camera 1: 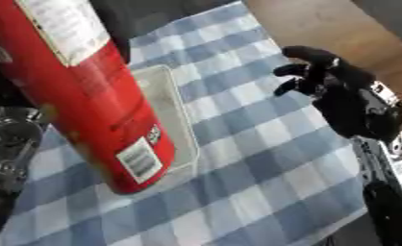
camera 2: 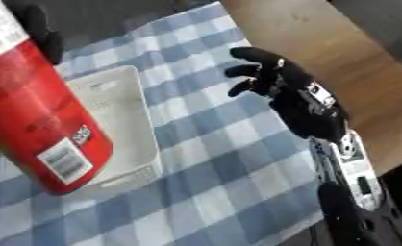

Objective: Pick up objects on the table and place them in the box.

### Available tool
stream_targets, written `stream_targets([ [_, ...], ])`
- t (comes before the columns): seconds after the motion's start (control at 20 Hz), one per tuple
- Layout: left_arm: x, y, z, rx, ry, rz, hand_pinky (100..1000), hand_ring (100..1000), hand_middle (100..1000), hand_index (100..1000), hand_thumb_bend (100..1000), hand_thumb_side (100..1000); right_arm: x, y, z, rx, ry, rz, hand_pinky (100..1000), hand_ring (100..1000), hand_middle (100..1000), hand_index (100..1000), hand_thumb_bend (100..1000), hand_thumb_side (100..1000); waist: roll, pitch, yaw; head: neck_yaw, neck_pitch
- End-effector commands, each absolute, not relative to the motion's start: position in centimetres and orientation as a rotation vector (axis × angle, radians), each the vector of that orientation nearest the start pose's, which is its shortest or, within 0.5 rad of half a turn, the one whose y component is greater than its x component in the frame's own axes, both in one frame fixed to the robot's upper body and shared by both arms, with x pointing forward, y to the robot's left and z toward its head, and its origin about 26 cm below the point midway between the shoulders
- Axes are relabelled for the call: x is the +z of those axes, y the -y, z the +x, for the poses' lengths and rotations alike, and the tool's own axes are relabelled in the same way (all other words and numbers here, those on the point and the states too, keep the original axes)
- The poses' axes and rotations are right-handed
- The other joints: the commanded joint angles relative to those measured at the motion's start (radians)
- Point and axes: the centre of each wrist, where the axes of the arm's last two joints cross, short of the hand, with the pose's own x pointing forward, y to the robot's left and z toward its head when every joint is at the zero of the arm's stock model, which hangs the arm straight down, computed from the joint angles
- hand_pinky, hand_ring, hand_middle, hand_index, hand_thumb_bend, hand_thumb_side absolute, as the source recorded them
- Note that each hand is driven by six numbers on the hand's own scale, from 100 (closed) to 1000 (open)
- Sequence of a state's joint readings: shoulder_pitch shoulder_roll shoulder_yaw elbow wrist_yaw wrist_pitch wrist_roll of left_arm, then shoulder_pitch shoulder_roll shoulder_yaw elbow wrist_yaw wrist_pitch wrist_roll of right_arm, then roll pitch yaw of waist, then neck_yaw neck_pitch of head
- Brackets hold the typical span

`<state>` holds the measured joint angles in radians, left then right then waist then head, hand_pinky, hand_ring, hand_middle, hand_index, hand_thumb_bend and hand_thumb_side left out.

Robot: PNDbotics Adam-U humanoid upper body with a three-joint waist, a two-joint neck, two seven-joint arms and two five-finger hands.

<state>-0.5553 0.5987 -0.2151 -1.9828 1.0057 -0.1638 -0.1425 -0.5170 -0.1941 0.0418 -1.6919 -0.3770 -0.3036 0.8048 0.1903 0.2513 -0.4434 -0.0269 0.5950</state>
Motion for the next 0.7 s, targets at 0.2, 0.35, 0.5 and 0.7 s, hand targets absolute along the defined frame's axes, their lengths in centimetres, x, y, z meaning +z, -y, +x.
stream_targets([
  [0.2, 28.4, -23.8, 30.6, -0.561, 2.313, -1.04, 100, 100, 210, 416, 332, 490, 20.1, 21.3, 36.5, -1.541, -2.959, -0.93, 730, 857, 928, 915, 100, 1000, 0.004, -0.004, -0.026, -0.002, -0.022],
  [0.35, 28.7, -24.8, 30.5, -0.634, 2.373, -0.995, 100, 100, 199, 413, 309, 472, 20.3, 21.1, 36.5, -1.548, -2.947, -0.921, 731, 857, 928, 915, 100, 1000, 0.012, 0.003, -0.047, 0.005, -0.028],
  [0.5, 29.0, -25.8, 30.4, -0.695, 2.423, -0.927, 101, 100, 195, 416, 286, 454, 20.4, 21.1, 36.6, -1.556, -2.94, -0.913, 732, 858, 929, 916, 100, 1000, 0.018, 0.007, -0.061, 0.007, -0.032],
  [0.7, 29.0, -26.7, 31.1, -0.732, 2.448, -0.845, 104, 100, 190, 413, 256, 475, 20.4, 21.0, 36.6, -1.566, -2.933, -0.908, 732, 858, 929, 916, 100, 1000, 0.023, 0.009, -0.071, 0.012, -0.032],
])
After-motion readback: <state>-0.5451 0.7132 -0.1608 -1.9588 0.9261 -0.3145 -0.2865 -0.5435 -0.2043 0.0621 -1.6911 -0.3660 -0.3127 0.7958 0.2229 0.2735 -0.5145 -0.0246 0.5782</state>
